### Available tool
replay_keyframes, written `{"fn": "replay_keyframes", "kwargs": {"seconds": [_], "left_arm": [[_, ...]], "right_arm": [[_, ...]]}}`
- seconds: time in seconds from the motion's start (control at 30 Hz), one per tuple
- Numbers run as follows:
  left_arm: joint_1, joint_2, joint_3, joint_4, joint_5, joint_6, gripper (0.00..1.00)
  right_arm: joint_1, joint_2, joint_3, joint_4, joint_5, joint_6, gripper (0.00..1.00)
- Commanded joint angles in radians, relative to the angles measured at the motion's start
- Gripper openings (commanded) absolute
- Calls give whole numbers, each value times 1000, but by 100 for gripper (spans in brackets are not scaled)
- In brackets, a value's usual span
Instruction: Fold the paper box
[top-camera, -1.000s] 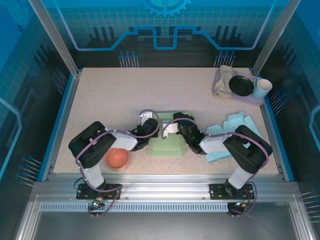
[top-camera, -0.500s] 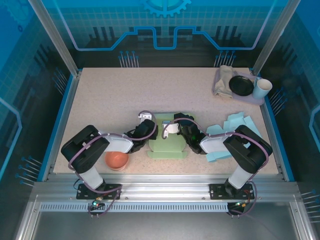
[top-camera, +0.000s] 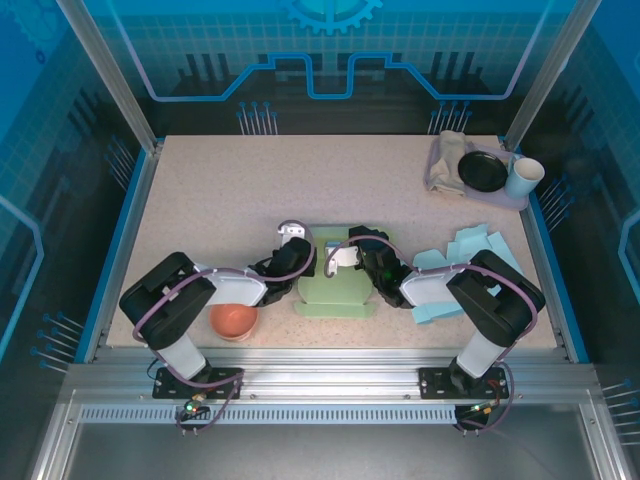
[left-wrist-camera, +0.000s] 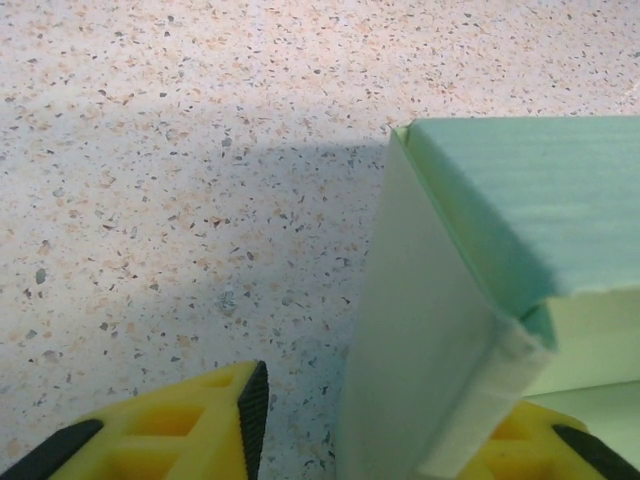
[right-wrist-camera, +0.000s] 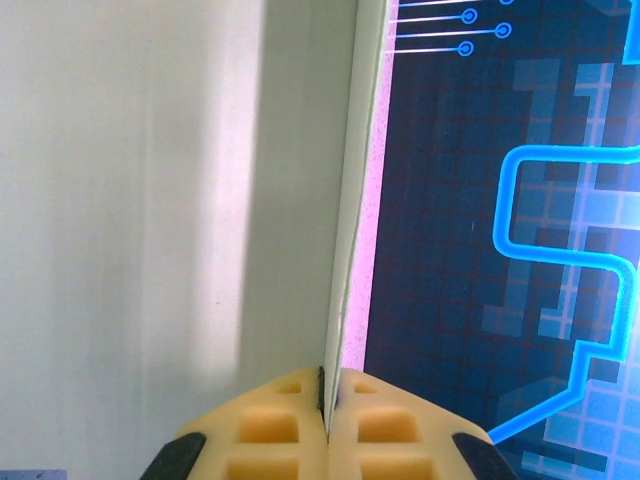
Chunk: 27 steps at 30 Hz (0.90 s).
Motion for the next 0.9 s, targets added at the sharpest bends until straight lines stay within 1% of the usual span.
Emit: {"fn": "replay_keyframes", "kwargs": {"seconds": [0.0,0.07,0.13,0.17,0.27,0.4,0.47,0.6,0.7,0.8,0.87], "left_arm": [[6,3,21,10,-125,-26,36],[4,10,24,24,-128,-27,33],[3,22,36,14,-152,-31,24],[1,31,51,-14,-184,-43,20],[0,69,107,-170,-318,-137,10],[2,103,129,-293,-451,-249,1],[8,110,136,-334,-488,-282,0],[23,129,165,-367,-473,-278,0],[23,138,162,-285,-395,-205,0],[23,148,157,-217,-308,-153,8],[23,155,164,-204,-273,-140,13]], "right_arm": [[-8,18,4,-68,20,-3,0],[-7,19,5,-68,20,-3,0],[-7,19,4,-68,21,-3,0],[-6,17,3,-68,23,-3,0],[-8,13,1,-64,26,-1,0],[-9,12,1,-61,31,1,0],[-11,12,1,-62,30,1,0],[-10,12,3,-62,29,4,0],[-10,9,3,-66,28,9,0],[-12,8,6,-75,23,17,0],[-13,9,6,-77,21,19,0]]}}
